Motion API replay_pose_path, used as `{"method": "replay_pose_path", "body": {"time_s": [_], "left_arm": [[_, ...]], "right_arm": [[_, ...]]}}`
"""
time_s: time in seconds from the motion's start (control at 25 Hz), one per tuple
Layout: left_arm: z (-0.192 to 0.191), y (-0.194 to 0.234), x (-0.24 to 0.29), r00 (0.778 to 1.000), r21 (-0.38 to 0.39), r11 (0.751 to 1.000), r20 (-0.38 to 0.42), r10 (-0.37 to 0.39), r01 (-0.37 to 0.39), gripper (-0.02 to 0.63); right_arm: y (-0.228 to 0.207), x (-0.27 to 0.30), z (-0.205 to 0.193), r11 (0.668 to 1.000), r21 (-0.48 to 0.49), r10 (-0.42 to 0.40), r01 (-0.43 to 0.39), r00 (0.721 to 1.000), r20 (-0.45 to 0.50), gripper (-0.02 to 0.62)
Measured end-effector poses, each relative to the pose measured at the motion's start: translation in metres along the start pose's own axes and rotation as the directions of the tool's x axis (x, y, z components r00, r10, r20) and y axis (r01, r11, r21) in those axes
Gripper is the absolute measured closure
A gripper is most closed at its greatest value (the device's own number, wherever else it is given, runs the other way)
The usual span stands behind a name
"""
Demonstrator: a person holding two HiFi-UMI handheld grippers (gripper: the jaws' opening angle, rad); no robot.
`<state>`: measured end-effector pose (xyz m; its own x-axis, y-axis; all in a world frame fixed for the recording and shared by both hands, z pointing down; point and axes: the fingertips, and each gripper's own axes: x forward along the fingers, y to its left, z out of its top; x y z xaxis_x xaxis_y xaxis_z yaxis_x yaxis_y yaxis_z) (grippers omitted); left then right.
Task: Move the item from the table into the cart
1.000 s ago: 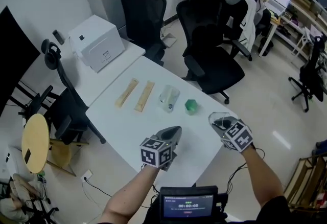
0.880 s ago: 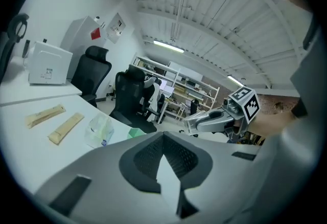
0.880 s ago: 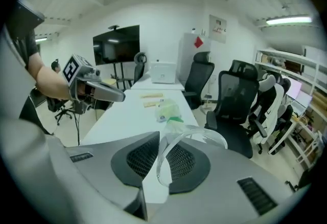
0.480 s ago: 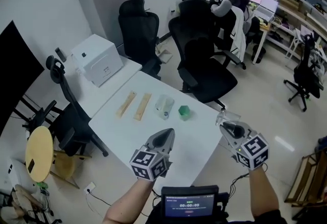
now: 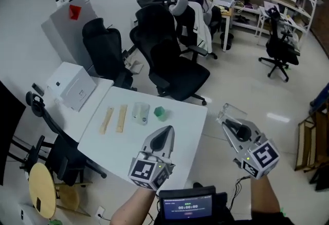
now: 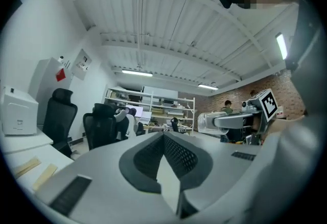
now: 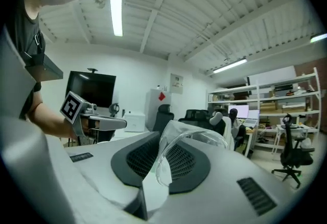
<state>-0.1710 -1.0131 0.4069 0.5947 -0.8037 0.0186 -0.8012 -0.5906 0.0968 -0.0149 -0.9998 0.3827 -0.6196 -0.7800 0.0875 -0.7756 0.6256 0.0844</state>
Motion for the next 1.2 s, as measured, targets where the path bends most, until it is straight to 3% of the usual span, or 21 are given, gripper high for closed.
{"method": "replay_pose_path", "body": {"time_s": [0.12, 0.24, 0.4, 0.52, 0.72, 0.92, 1.0, 1.12, 1.2], "left_arm": [[-0.011, -0.034, 0.0, 0.997, -0.002, 0.997, -0.012, -0.073, 0.073, 0.606], [-0.014, -0.089, -0.005, 0.975, -0.001, 0.975, -0.014, -0.22, 0.22, 0.606], [-0.016, -0.201, -0.02, 0.902, -0.045, 0.902, -0.03, -0.431, 0.43, 0.606], [-0.011, -0.297, -0.045, 0.828, -0.062, 0.828, -0.042, -0.56, 0.557, 0.606], [-0.004, -0.462, -0.102, 0.676, -0.019, 0.677, -0.048, -0.735, 0.736, 0.606], [-0.012, -0.658, -0.175, 0.505, -0.003, 0.506, -0.056, -0.861, 0.863, 0.606], [-0.025, -0.732, -0.216, 0.412, -0.02, 0.414, -0.058, -0.909, 0.91, 0.606], [-0.036, -0.824, -0.276, 0.25, -0.028, 0.252, -0.066, -0.966, 0.967, 0.606], [-0.036, -0.875, -0.305, 0.153, -0.02, 0.155, -0.072, -0.986, 0.988, 0.606]], "right_arm": [[0.004, -0.056, 0.002, 0.991, -0.007, -0.13, 0.13, 0.991, 0.014, 0.569], [0.013, -0.116, -0.002, 0.965, 0.011, -0.263, 0.263, 0.965, 0.019, 0.569], [0.031, -0.237, -0.003, 0.891, 0.031, -0.453, 0.453, 0.891, 0.002, 0.569], [0.053, -0.343, 0.009, 0.817, 0.031, -0.577, 0.577, 0.817, 0.005, 0.569], [0.107, -0.52, 0.022, 0.67, 0.04, -0.742, 0.741, 0.669, 0.04, 0.569], [0.169, -0.711, 0.021, 0.518, 0.016, -0.855, 0.855, 0.517, 0.038, 0.571], [0.209, -0.779, 0.012, 0.448, 0.013, -0.894, 0.894, 0.447, 0.028, 0.571], [0.261, -0.856, 0.002, 0.325, 0.002, -0.946, 0.946, 0.325, 0.01, 0.57], [0.284, -0.901, 0.0, 0.239, 0.009, -0.971, 0.971, 0.239, -0.004, 0.57]]}}
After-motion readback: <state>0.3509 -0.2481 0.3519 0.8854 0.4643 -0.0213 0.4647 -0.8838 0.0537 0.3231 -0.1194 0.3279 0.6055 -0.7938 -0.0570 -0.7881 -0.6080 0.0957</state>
